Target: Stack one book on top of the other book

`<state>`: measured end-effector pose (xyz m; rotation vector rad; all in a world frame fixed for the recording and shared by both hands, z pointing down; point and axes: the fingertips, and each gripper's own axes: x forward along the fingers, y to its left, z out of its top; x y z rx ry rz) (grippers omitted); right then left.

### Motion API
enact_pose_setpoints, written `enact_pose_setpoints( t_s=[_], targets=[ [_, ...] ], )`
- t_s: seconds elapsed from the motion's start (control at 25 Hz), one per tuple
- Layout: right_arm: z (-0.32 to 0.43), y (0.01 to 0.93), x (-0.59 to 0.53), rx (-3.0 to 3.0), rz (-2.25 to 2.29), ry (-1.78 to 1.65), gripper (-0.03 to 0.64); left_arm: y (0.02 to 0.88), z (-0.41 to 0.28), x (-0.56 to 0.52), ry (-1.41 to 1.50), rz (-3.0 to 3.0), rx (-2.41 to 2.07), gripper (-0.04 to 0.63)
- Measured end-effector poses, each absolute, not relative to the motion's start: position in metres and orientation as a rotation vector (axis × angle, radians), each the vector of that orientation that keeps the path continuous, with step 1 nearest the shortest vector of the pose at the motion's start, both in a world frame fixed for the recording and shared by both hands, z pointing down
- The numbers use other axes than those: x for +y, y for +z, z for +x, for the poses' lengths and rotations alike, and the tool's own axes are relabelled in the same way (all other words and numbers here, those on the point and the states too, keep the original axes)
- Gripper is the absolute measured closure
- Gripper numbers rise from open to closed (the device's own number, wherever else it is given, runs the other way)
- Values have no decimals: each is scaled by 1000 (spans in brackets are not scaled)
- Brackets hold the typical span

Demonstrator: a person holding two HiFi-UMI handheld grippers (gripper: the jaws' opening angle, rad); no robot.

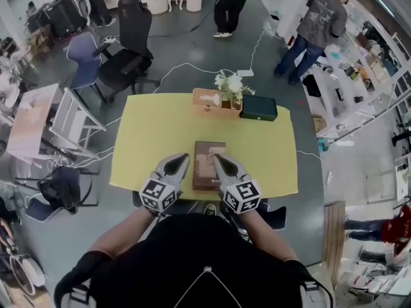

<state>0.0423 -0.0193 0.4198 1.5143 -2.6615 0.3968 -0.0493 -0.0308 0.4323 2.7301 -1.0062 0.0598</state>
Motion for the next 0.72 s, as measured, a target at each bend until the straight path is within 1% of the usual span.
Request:
enact_pose_setpoints(
  t_s=[0.72],
  targets=[
    [43,424,-20,-2626,1546,404,612,435,-48,-34,66,2754,-1006,588]
  ],
)
